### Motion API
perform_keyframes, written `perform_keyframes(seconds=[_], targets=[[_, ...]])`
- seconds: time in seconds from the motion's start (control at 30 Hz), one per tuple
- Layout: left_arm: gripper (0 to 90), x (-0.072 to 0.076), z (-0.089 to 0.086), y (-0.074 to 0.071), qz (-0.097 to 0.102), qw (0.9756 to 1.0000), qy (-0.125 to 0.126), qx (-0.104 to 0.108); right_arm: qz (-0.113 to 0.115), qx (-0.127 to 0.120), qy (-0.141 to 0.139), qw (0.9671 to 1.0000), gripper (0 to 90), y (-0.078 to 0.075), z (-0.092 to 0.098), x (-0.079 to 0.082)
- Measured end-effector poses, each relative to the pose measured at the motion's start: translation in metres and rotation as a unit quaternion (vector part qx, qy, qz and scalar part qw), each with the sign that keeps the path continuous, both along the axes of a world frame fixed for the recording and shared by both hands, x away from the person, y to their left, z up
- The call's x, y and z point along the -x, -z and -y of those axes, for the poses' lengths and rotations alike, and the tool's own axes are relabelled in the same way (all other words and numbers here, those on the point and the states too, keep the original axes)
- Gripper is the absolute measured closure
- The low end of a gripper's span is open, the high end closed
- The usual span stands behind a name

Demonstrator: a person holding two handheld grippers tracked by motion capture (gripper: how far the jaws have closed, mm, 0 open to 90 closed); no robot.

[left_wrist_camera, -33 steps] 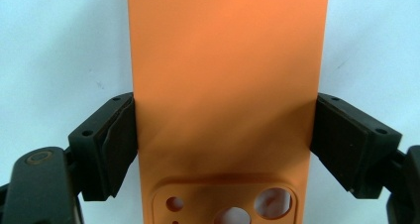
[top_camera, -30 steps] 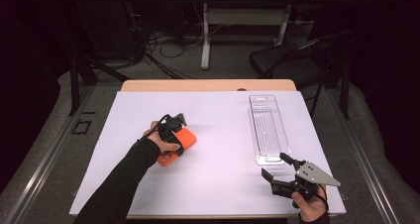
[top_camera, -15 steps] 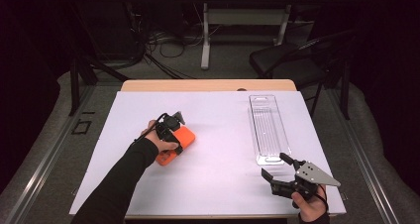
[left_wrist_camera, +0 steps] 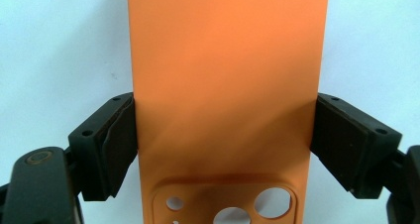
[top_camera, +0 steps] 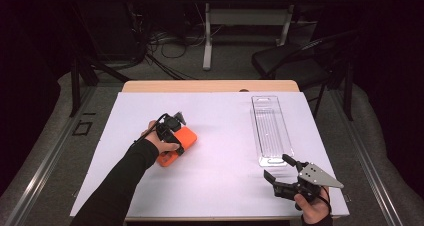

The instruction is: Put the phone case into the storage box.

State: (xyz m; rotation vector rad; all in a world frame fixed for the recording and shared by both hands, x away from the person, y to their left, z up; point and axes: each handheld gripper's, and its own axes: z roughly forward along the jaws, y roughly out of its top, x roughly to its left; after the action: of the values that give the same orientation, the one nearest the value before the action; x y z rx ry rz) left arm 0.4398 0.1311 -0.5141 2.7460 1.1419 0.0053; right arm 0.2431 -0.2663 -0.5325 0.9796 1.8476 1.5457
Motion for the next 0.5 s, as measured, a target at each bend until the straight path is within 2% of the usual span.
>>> perform_keyframes(seconds=[0.5], targets=[[16.1, 0.009, 0.005, -0.012, 0.015, 0.9994, 0.018, 0.027, 0.0, 0.002, -0.001, 1.0, 13.9, 0.0, -0.001, 0.0]])
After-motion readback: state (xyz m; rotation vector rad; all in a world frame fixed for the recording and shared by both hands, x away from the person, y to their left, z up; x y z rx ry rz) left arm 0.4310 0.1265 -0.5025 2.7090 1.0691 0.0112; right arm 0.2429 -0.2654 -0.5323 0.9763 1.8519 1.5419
